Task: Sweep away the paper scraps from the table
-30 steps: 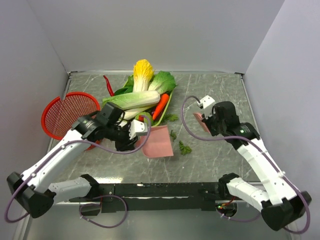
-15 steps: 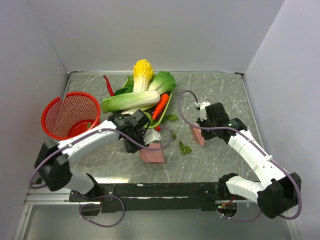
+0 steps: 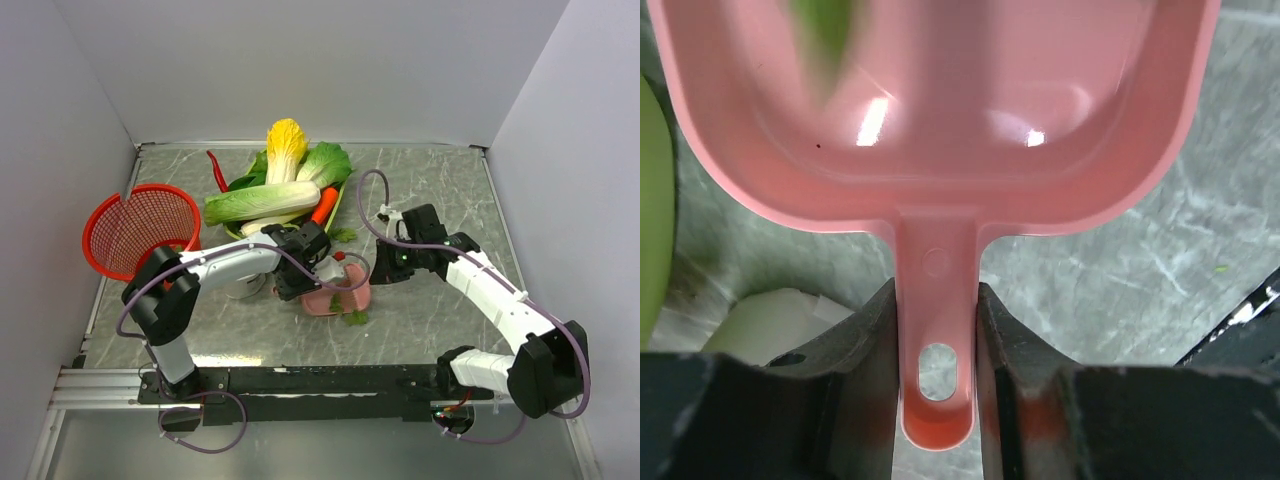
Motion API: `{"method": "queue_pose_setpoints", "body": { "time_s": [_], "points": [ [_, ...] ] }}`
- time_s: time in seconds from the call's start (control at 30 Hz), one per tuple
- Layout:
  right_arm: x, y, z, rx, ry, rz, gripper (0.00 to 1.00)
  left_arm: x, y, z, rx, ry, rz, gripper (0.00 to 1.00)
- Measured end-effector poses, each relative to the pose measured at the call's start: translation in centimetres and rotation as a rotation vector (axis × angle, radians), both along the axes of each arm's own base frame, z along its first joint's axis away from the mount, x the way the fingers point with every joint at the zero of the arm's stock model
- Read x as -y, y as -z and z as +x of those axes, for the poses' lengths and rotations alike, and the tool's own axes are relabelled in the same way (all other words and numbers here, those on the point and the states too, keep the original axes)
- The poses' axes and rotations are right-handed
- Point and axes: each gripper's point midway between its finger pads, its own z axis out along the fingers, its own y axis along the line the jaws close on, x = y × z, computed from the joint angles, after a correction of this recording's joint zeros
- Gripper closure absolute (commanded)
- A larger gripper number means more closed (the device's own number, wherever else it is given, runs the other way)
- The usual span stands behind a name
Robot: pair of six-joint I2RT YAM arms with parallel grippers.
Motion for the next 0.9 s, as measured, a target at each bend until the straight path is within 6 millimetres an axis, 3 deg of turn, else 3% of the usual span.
{"method": "queue_pose_setpoints", "body": {
  "time_s": [0.2,0.37,0.47,0.73,0.9],
  "points": [
    [-1.4,-3.3,0.1,-0.004,-0.029,0.116,1.00,1.1,-0.1,0.4,0.016,-0.016,-0.039,0.99],
    [-0.1,-7.5,0.6,0.155,-0.045,0.107,1.00,0.7,-0.3,0.0,0.037,-0.030,-0.068,0.99],
    [1.2,-8.6,0.0,0.228,-0.045,0.064,1.00,0.0,-1.3,-0.5,0.056,-0.032,-0.088,0.99],
    [5.2,-6.8,-0.4,0.257,0.040,-0.120,1.00,-1.6,-5.0,-1.2,0.136,0.034,-0.141,0.99],
    [7.0,-5.3,-0.3,0.220,0.114,-0.183,1.00,-3.8,-5.9,-2.5,0.156,0.110,-0.114,0.99]
  ]
}}
